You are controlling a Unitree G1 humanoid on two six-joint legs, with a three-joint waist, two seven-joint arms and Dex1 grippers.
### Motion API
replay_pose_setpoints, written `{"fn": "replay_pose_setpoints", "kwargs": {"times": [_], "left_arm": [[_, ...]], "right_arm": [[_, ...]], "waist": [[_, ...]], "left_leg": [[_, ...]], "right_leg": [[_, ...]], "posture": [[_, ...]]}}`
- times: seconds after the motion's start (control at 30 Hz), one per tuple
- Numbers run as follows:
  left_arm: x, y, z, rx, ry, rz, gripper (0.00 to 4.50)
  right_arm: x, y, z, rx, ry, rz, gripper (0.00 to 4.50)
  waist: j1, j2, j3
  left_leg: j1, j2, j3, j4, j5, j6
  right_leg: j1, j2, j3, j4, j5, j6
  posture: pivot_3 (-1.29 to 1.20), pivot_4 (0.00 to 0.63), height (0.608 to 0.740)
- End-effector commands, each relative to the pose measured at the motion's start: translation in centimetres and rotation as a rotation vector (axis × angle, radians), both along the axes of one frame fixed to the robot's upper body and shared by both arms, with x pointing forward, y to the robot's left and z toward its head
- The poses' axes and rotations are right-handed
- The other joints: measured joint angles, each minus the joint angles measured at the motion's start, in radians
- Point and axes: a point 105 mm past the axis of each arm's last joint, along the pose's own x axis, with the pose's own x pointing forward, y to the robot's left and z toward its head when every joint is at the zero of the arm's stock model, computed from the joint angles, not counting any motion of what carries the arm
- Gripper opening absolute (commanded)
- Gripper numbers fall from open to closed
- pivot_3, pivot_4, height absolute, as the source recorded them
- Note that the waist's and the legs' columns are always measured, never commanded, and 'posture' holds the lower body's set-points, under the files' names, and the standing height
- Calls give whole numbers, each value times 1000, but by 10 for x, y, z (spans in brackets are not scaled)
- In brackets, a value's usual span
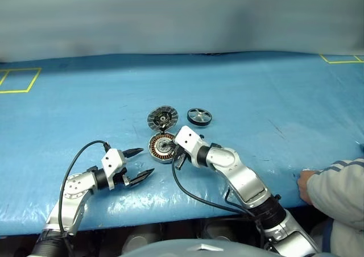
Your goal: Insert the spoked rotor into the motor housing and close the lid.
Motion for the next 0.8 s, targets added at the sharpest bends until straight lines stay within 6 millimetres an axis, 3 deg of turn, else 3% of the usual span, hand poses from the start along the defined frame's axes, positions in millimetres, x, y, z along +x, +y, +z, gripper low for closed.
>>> {"fn": "replay_pose_setpoints", "kwargs": {"times": [0.03,0.8], "left_arm": [[0,-1,5,-6,-26,-4,4050],[-1,-4,2,-8,-16,-1,4050]], "right_arm": [[-2,11,13,31,-37,42,22],[0,26,20,79,-37,63,22]], "waist": [[0,0,0],[0,0,0]], "left_leg": [[0,0,0,0,0,0],[0,1,0,0,0,0]], "right_leg": [[0,0,0,0,0,0],[-1,1,0,0,0,-1]], "posture": [[0,150,740],[0,150,740]]}}
